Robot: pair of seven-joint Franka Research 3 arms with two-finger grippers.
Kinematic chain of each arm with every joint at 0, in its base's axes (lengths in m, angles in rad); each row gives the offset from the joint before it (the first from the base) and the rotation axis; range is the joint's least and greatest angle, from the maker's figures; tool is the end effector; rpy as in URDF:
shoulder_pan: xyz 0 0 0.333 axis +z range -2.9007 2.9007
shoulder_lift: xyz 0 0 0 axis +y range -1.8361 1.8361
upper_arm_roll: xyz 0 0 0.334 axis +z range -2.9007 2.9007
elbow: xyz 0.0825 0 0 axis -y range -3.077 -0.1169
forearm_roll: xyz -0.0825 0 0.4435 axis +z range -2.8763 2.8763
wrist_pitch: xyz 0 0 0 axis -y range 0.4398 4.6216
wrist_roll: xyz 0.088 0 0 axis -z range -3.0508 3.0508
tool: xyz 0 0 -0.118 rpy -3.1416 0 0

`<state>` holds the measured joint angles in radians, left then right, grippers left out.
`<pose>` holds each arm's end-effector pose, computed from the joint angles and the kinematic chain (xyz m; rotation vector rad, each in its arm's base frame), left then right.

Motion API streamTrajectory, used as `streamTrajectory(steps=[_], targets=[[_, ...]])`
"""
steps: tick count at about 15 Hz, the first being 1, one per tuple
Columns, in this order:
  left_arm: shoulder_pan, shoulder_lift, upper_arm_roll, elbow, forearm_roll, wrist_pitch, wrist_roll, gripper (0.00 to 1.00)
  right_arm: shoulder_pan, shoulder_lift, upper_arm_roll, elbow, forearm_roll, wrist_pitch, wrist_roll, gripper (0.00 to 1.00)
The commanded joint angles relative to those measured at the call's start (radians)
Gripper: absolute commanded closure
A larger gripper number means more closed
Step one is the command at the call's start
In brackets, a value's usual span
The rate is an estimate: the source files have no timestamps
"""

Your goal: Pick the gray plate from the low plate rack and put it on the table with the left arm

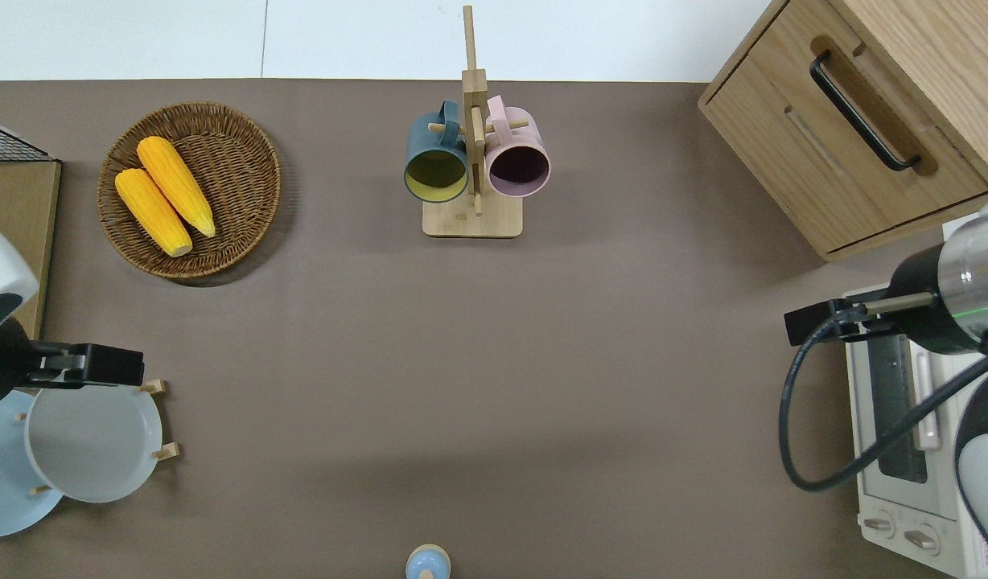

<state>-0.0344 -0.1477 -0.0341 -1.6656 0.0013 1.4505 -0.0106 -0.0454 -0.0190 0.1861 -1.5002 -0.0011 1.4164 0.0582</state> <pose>0.5495 -0.0390 0.6576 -3.1296 0.0896 0.1052 0.5848 0.0838 0.6667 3.1263 0.1286 -0.1007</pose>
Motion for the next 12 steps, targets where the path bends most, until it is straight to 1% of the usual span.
streamTrajectory(steps=[1,4,5,6,9,12], targets=[[0.001,-0.01,0.078,-0.003,-0.003,-0.013,0.109,0.0,-0.01,-0.002,0.006,0.006,0.01,-0.014,0.0,0.013],[0.001,-0.012,0.152,-0.003,-0.001,-0.007,0.176,0.0,-0.01,-0.002,0.006,0.006,0.01,-0.014,0.0,0.011],[0.001,-0.01,0.17,-0.003,0.003,-0.003,0.185,0.0,-0.01,-0.002,0.006,0.006,0.01,-0.014,0.0,0.011],[0.001,-0.01,0.187,-0.005,0.034,0.004,0.187,0.0,-0.01,-0.002,0.006,0.006,0.01,-0.014,0.0,0.013],[0.002,-0.009,0.189,-0.013,0.104,0.01,0.185,0.0,-0.01,-0.002,0.006,0.006,0.01,-0.014,0.0,0.011],[0.004,-0.01,0.194,-0.049,0.128,0.043,0.185,0.0,-0.01,-0.002,0.006,0.006,0.01,-0.014,0.0,0.011]])
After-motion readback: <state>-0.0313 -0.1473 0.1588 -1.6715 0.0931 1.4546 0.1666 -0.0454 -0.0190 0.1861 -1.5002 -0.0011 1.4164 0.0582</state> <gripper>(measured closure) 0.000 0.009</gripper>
